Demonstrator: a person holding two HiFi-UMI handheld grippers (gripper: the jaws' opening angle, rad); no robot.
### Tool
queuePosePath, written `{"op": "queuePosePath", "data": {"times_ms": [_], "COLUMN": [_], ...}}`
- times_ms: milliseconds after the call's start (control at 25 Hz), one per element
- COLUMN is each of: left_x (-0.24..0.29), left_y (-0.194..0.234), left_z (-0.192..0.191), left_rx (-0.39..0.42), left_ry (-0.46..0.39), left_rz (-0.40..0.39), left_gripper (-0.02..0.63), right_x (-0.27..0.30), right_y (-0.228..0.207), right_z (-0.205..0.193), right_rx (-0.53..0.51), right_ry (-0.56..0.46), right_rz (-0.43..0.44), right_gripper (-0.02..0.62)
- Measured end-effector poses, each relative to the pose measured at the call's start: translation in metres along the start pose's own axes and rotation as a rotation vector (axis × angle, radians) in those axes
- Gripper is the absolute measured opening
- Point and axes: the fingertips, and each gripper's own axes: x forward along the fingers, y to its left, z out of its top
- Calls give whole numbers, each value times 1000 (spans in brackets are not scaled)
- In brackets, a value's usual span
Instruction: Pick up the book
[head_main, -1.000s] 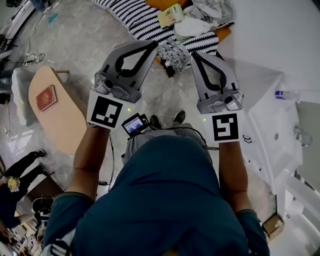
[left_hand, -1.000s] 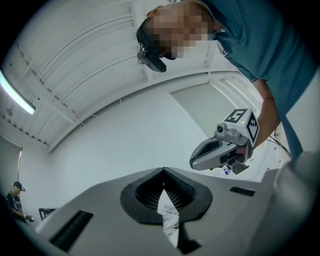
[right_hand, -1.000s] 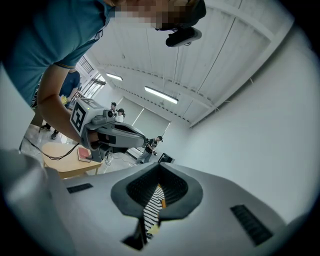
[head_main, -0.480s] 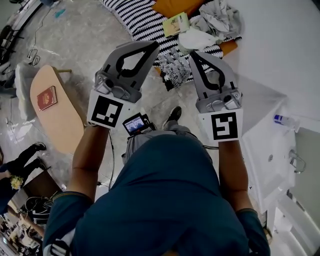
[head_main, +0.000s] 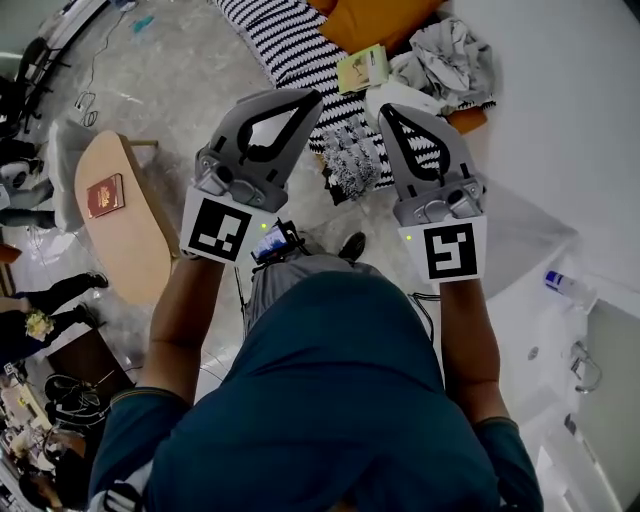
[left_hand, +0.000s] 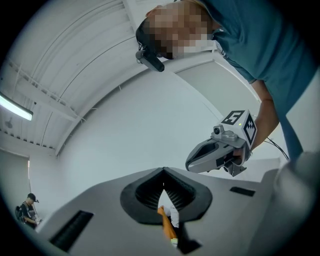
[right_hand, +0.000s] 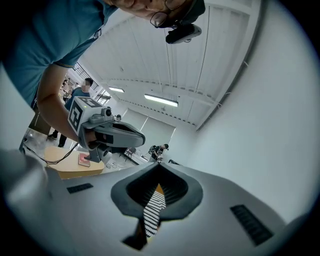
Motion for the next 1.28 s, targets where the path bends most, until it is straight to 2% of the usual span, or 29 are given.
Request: {"op": "queuePosePath", "data": {"times_ms": [320, 760, 960, 1280], "left_x": [36, 79, 98, 142], "left_y": [27, 95, 117, 138], "left_z": [-25, -77, -100, -120], "left_rx": [-15, -39, -75, -89], "left_ry": [6, -62, -73, -69], "left_rz": [-21, -106, -130, -133], "left_gripper": [3, 3, 3, 3], "right_x": [34, 113, 139, 168], "right_y": [-27, -63, -79, -113], "right_z": [-22, -44, -55, -80], "right_rx": [15, -7, 7, 20], "right_ry": [22, 84, 116, 133], "right_rz": [-6, -90, -125, -106], "right_gripper": [12, 12, 12, 12]}}
